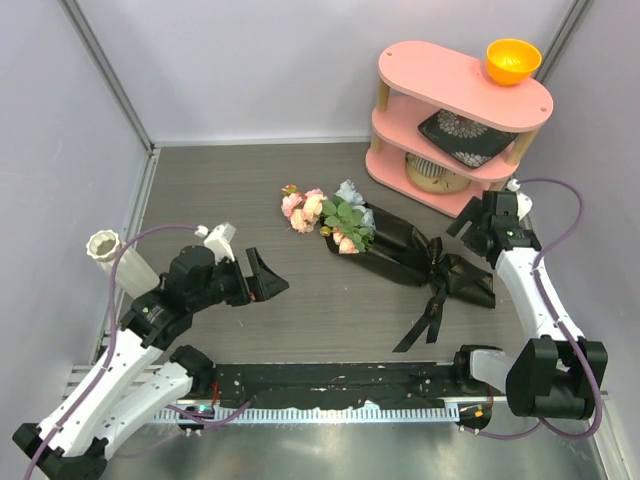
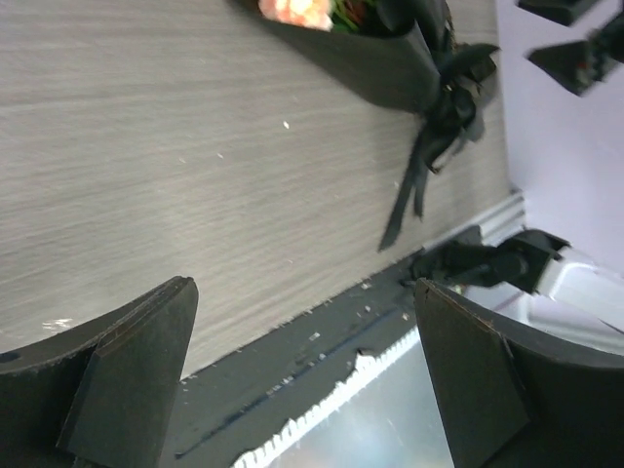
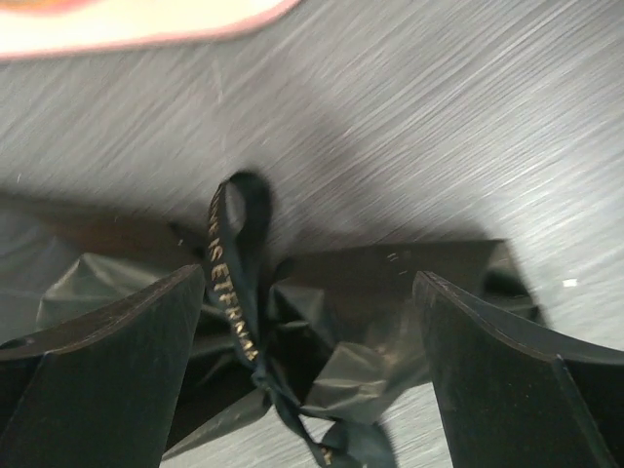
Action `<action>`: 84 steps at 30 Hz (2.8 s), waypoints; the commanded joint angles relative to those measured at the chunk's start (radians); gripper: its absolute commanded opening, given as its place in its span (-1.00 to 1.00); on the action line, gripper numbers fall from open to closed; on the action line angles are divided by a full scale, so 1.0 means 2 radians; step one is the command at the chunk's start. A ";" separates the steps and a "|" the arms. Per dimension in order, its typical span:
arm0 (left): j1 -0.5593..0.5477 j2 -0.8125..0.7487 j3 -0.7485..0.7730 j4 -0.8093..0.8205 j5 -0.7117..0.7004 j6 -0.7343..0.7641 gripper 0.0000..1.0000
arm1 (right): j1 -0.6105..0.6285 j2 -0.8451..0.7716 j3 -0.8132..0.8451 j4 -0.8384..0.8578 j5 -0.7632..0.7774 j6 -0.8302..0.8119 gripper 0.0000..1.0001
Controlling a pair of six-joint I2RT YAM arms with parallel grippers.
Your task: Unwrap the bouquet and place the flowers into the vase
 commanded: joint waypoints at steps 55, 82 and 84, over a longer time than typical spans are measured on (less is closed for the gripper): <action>-0.347 0.562 0.186 0.329 0.008 0.032 -0.06 | 0.160 -0.104 -0.244 -0.047 -0.051 0.180 -0.07; -0.348 0.606 0.229 0.289 -0.039 0.074 0.05 | 0.178 -0.156 -0.189 -0.110 -0.017 0.182 -0.39; -0.348 0.599 0.216 0.303 -0.030 0.066 0.04 | 0.178 -0.141 -0.196 -0.097 -0.018 0.179 -0.38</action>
